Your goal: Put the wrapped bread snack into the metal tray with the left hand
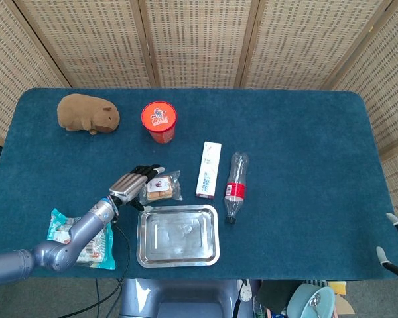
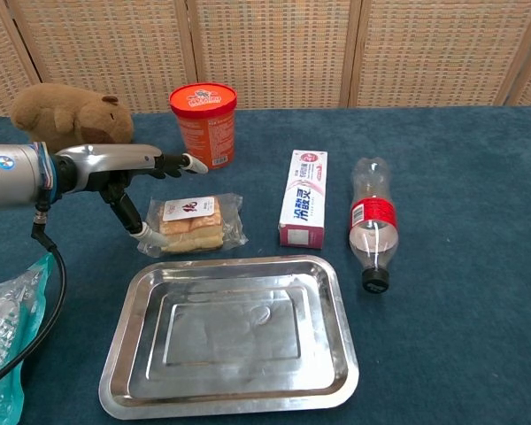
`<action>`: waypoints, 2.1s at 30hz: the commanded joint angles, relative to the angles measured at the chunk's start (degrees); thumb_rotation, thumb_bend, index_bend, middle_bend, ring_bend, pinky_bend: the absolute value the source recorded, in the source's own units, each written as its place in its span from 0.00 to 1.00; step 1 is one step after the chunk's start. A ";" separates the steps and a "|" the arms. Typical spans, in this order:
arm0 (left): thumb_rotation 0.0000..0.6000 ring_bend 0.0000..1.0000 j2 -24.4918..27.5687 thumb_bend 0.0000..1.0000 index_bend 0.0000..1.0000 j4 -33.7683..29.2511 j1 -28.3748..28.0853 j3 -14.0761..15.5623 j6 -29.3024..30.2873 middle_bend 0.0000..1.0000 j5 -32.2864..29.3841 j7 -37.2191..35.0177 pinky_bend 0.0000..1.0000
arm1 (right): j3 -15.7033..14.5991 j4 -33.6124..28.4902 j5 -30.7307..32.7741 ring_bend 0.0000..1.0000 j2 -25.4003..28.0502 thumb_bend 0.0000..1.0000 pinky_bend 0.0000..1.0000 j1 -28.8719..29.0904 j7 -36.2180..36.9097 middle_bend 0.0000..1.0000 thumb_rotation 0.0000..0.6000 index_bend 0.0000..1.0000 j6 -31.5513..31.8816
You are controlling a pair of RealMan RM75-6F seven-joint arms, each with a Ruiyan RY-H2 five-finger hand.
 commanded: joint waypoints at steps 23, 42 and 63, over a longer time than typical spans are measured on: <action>1.00 0.00 -7.17 0.26 0.08 11.24 -2.75 1.25 -1.65 0.00 -0.69 -2.45 0.00 | -1.59 3.10 -2.09 0.00 -1.49 0.38 0.00 -2.33 5.12 0.00 1.00 0.10 2.65; 1.00 0.00 -8.61 0.35 0.27 13.54 -2.25 1.34 -0.26 0.07 0.62 -3.83 0.22 | -2.25 2.19 -3.88 0.00 -1.39 0.38 0.00 -2.80 3.34 0.00 1.00 0.10 4.41; 1.00 0.00 -4.25 0.38 0.33 0.60 -1.74 1.25 7.10 0.11 -0.89 4.56 0.26 | -1.97 3.62 -4.29 0.00 -2.43 0.38 0.00 -2.09 4.38 0.00 1.00 0.10 4.15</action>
